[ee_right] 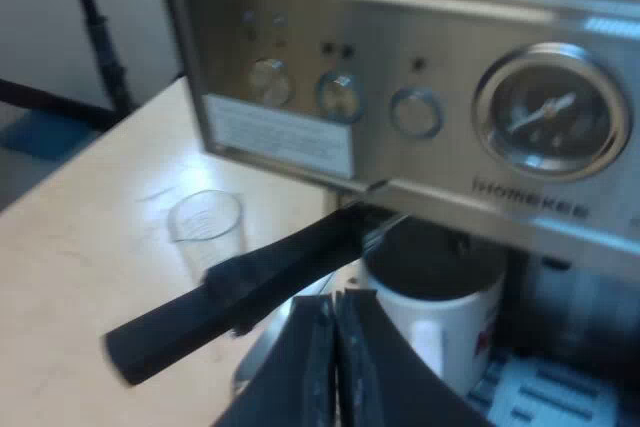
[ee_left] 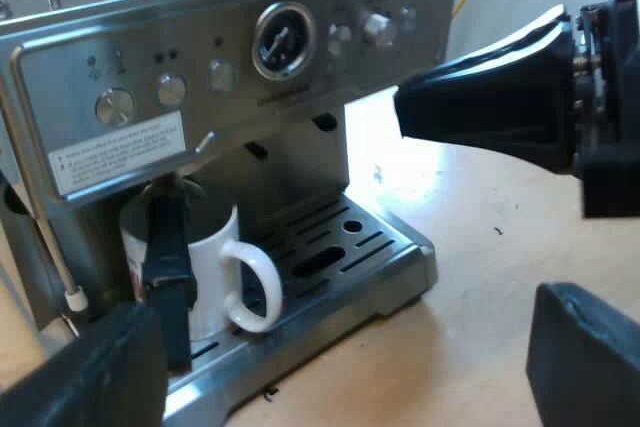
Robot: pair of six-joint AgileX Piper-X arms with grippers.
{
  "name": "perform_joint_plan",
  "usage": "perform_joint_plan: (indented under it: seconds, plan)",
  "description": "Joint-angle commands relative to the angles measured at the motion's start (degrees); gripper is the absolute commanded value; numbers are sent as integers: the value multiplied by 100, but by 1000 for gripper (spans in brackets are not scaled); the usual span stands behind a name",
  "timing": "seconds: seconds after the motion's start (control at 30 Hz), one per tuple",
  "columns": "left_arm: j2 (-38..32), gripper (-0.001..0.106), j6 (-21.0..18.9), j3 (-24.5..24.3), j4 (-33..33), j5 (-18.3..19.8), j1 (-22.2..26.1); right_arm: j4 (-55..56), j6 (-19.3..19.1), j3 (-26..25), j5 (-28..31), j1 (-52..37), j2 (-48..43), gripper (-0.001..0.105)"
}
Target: Place mug into machine
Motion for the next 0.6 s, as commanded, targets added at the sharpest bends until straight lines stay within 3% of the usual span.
perform_joint_plan:
  seconds: [0.03,0.6]
  plan:
    - [286,81,-115,-13,-406,-63,-15,-210,-291,-73,-111,-93,141,0]
    - [831,81,-103,-13,-881,44,-15,-485,-381,-794,-620,-674,1124,0]
